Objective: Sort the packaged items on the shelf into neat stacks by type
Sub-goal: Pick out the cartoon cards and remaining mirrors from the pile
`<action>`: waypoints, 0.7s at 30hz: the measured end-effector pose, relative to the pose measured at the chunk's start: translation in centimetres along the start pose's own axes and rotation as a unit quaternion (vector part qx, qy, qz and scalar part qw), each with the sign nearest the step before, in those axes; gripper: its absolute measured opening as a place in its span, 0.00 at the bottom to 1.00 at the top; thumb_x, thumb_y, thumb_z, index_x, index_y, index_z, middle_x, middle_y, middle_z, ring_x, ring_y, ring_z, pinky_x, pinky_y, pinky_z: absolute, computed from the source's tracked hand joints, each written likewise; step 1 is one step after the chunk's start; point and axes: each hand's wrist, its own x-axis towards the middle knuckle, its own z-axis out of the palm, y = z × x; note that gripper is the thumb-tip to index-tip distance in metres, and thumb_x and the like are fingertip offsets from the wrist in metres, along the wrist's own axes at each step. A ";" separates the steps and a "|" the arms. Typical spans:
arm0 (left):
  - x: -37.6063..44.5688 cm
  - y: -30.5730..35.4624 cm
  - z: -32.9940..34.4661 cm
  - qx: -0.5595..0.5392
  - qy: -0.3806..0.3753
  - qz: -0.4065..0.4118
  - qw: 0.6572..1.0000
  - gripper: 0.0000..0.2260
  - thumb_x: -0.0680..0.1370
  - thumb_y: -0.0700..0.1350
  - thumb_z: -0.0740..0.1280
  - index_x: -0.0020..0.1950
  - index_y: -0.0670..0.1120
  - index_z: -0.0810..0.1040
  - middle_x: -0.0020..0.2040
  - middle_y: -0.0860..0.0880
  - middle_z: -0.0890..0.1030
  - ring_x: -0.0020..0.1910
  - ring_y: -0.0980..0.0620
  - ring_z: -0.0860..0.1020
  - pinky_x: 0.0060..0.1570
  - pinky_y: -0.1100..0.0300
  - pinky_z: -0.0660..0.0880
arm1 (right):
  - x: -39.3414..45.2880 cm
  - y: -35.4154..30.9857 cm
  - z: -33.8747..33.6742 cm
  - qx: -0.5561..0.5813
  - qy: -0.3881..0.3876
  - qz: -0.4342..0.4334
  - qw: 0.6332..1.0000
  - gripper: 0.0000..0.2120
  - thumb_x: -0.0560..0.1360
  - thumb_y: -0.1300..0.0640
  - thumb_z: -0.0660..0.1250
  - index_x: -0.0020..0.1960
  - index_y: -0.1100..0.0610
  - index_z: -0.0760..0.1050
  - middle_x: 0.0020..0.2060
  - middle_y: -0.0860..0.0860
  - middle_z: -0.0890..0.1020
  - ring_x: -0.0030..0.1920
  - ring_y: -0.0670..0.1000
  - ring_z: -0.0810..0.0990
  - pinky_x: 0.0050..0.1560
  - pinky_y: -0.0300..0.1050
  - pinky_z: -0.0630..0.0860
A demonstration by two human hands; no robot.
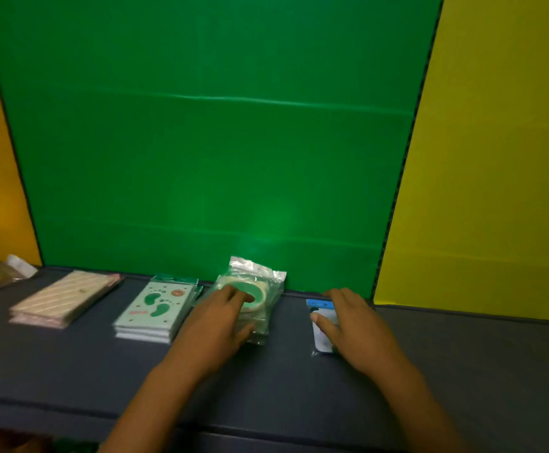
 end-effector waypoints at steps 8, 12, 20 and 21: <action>-9.0 -9.7 -6.4 0.086 0.000 -0.105 0.991 0.22 0.77 0.58 0.63 0.69 0.51 0.69 0.65 0.48 0.73 0.62 0.47 0.72 0.57 0.53 0.72 | -1.3 -12.3 2.0 0.007 -0.036 -0.086 0.996 0.25 0.79 0.39 0.57 0.70 0.51 0.63 0.65 0.49 0.70 0.65 0.51 0.69 0.62 0.47 0.71; -13.7 -14.6 -9.6 0.117 -0.014 -0.157 0.981 0.24 0.77 0.60 0.61 0.70 0.51 0.66 0.68 0.48 0.70 0.65 0.47 0.69 0.62 0.53 0.69 | -1.5 -18.7 2.6 0.018 -0.025 -0.117 0.993 0.25 0.78 0.39 0.57 0.70 0.51 0.64 0.65 0.49 0.71 0.64 0.51 0.70 0.60 0.48 0.71; -23.6 -22.3 -16.7 0.150 0.014 -0.239 0.959 0.27 0.77 0.62 0.59 0.73 0.52 0.64 0.68 0.51 0.69 0.67 0.49 0.68 0.63 0.54 0.68 | -2.3 -31.3 6.4 0.041 -0.068 -0.198 0.977 0.26 0.78 0.38 0.58 0.71 0.49 0.62 0.68 0.48 0.68 0.67 0.51 0.69 0.60 0.48 0.72; -24.9 -23.2 -17.4 0.157 0.010 -0.254 0.954 0.26 0.77 0.61 0.60 0.72 0.52 0.64 0.67 0.51 0.69 0.66 0.49 0.68 0.62 0.54 0.69 | -2.4 -33.1 6.8 0.050 -0.076 -0.210 0.973 0.26 0.78 0.37 0.58 0.71 0.49 0.61 0.67 0.48 0.68 0.66 0.51 0.69 0.60 0.48 0.72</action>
